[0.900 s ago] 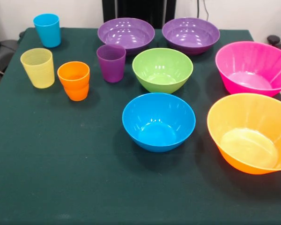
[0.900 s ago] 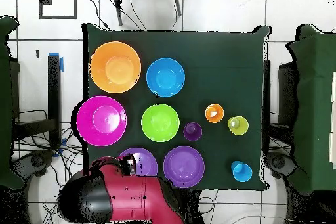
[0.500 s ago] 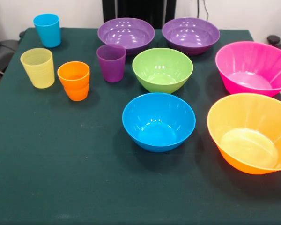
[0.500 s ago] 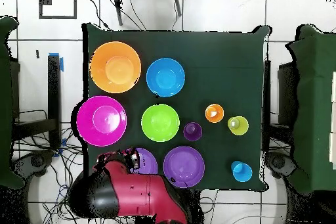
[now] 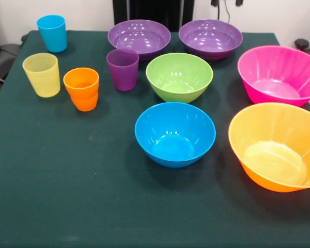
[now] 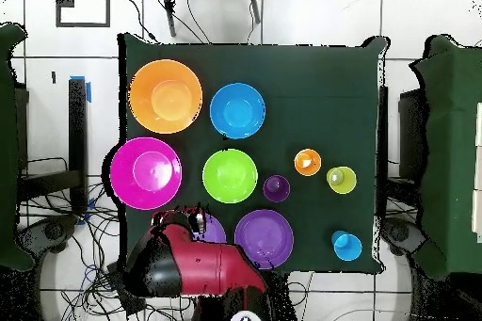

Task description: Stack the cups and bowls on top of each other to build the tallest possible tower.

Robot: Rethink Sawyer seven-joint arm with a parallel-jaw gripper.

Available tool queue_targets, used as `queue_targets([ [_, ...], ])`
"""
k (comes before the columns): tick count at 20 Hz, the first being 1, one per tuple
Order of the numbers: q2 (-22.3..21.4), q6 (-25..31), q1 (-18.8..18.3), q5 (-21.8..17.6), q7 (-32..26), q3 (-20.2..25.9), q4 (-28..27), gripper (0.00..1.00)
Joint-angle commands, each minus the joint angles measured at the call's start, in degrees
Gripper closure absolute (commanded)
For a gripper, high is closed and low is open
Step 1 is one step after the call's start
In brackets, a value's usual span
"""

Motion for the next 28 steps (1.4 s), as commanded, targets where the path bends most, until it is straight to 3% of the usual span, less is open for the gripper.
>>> queue_targets([
  [1,11.8,-7.7,-0.2,-2.8,10.7,1.9,2.5,0.00],
  [7,15.6,-9.4,-0.3,-2.9,10.7,1.9,1.3,0.00],
  [15,14.6,-7.4,-1.1,-2.7,10.9,2.8,-0.1,0.00],
  [22,15.8,-8.6,-1.3,-2.9,11.0,2.7,-0.8,0.00],
  [28,18.9,-11.3,-3.7,-3.4,12.0,4.6,-1.4,0.00],
])
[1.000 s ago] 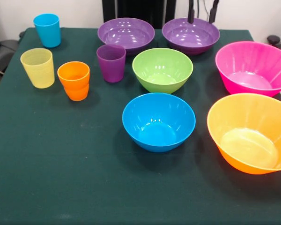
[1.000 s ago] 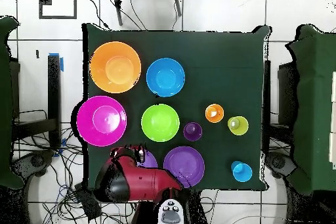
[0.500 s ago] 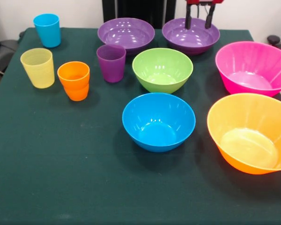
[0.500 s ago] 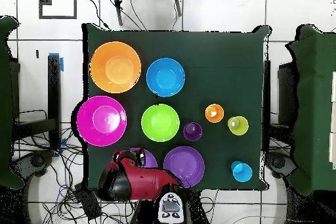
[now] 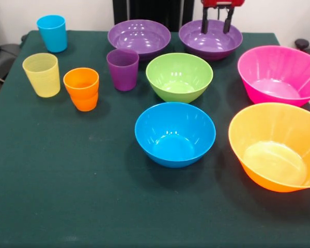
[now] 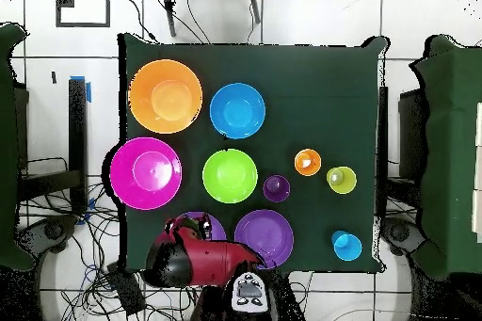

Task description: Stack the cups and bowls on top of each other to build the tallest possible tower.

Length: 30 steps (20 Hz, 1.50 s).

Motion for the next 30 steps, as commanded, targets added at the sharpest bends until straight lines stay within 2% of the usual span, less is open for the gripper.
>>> queue_targets([
  [1,5.4,-4.1,-2.2,-2.7,9.3,4.2,-1.7,0.00],
  [21,15.4,-10.9,-2.4,-5.3,7.5,2.7,-7.4,0.00],
  [25,16.5,-10.9,-1.8,-4.7,7.3,2.6,-9.4,0.00],
  [30,16.2,-12.3,-2.7,-4.4,9.2,4.0,-8.5,0.00],
])
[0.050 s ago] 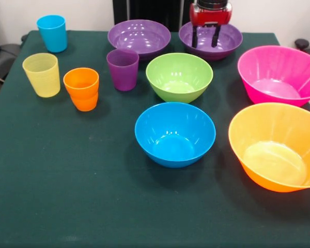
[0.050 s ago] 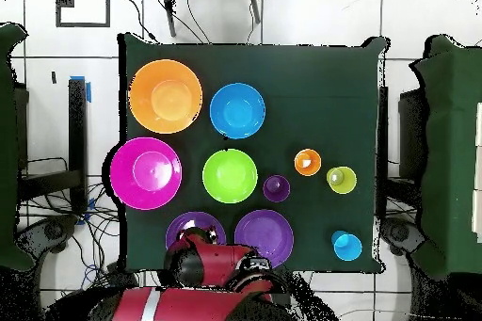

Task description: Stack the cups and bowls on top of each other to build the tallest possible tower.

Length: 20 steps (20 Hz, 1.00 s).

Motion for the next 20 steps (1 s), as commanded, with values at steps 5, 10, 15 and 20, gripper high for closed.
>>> queue_targets([
  [5,3.1,-5.7,-0.6,-1.8,9.4,3.8,-6.8,0.00],
  [10,4.4,-8.7,-4.4,-3.5,11.7,7.4,-5.8,0.00],
  [15,3.8,-7.9,-5.0,-3.9,10.9,7.6,-5.3,0.00],
  [20,3.7,-7.6,-4.0,-3.7,9.8,6.2,-5.2,0.00],
])
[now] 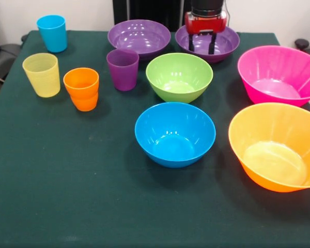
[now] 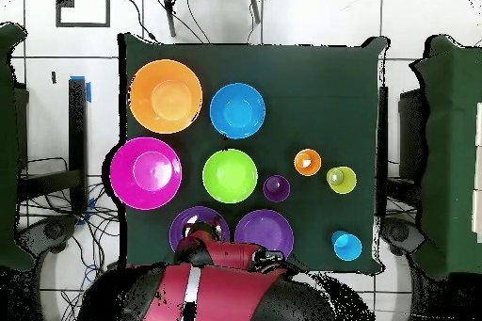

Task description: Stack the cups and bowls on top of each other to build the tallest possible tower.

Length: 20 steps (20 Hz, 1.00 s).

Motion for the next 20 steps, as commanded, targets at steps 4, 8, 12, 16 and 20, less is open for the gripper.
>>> queue_targets([
  [4,-0.2,-0.9,1.5,-1.2,9.1,3.6,-4.5,0.00],
  [8,-2.9,1.9,1.5,-1.1,8.2,3.4,-3.6,0.00],
  [12,-5.3,5.4,2.0,-0.3,7.4,3.0,-3.2,0.00],
  [16,-8.4,7.8,4.0,0.9,7.2,1.7,-2.3,0.00],
  [20,-9.1,9.1,2.6,0.6,8.0,3.0,-2.0,0.00],
])
